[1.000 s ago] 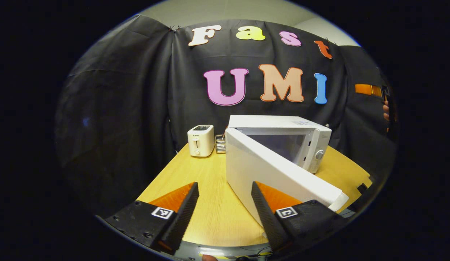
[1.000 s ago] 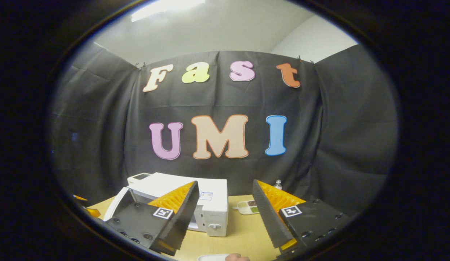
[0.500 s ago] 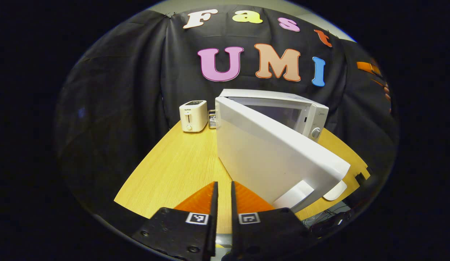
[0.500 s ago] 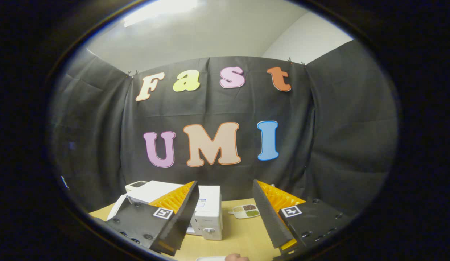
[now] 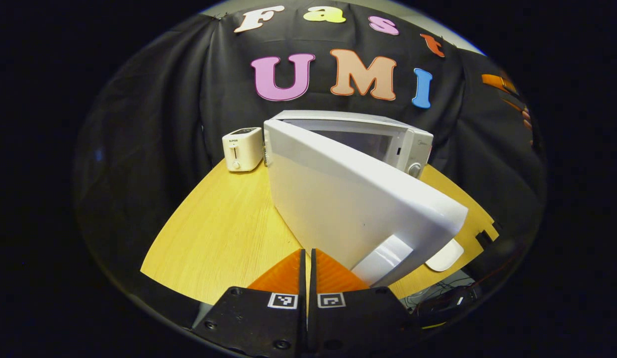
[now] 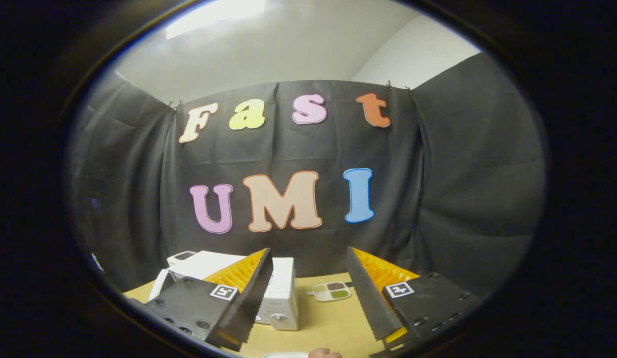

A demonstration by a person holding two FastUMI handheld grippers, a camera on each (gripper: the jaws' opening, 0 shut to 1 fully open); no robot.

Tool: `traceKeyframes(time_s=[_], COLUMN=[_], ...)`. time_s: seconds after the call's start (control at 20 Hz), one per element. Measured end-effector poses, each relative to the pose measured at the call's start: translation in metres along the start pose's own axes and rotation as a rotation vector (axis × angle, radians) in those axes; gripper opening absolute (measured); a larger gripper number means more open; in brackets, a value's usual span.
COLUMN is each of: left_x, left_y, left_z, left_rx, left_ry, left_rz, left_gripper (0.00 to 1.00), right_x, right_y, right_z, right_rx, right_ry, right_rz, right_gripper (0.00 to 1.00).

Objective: Open the microwave oven with the left hand, put the food in, and close the microwave oven.

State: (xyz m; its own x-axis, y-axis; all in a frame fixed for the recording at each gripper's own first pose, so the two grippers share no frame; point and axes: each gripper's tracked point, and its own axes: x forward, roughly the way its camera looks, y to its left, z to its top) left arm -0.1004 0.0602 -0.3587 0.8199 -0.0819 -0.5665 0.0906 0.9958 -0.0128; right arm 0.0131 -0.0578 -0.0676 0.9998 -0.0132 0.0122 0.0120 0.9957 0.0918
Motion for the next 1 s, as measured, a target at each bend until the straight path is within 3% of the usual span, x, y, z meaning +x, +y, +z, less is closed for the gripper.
traceKeyframes(time_s=[0.1, 0.65, 0.7, 1.0], left_x=[0.003, 0.037, 0.039, 0.059], left_y=[-0.009, -0.065, -0.072, -0.097], left_z=[0.004, 0.034, 0.037, 0.059], left_rx=[0.008, 0.094, 0.096, 0.126], left_ry=[-0.003, -0.044, -0.049, -0.070], left_rz=[-0.022, -0.140, -0.150, -0.201], left_gripper=[0.00, 0.00, 0.00, 0.00], right_x=[-0.003, -0.022, -0.024, -0.039], right_y=[-0.009, -0.060, -0.064, -0.085], right_z=[0.001, 0.019, 0.020, 0.024], right_rx=[0.002, 0.001, -0.002, -0.001], right_ry=[0.000, -0.028, -0.029, -0.032], right_rz=[-0.015, -0.117, -0.125, -0.172], right_gripper=[0.92, 0.87, 0.92, 0.92])
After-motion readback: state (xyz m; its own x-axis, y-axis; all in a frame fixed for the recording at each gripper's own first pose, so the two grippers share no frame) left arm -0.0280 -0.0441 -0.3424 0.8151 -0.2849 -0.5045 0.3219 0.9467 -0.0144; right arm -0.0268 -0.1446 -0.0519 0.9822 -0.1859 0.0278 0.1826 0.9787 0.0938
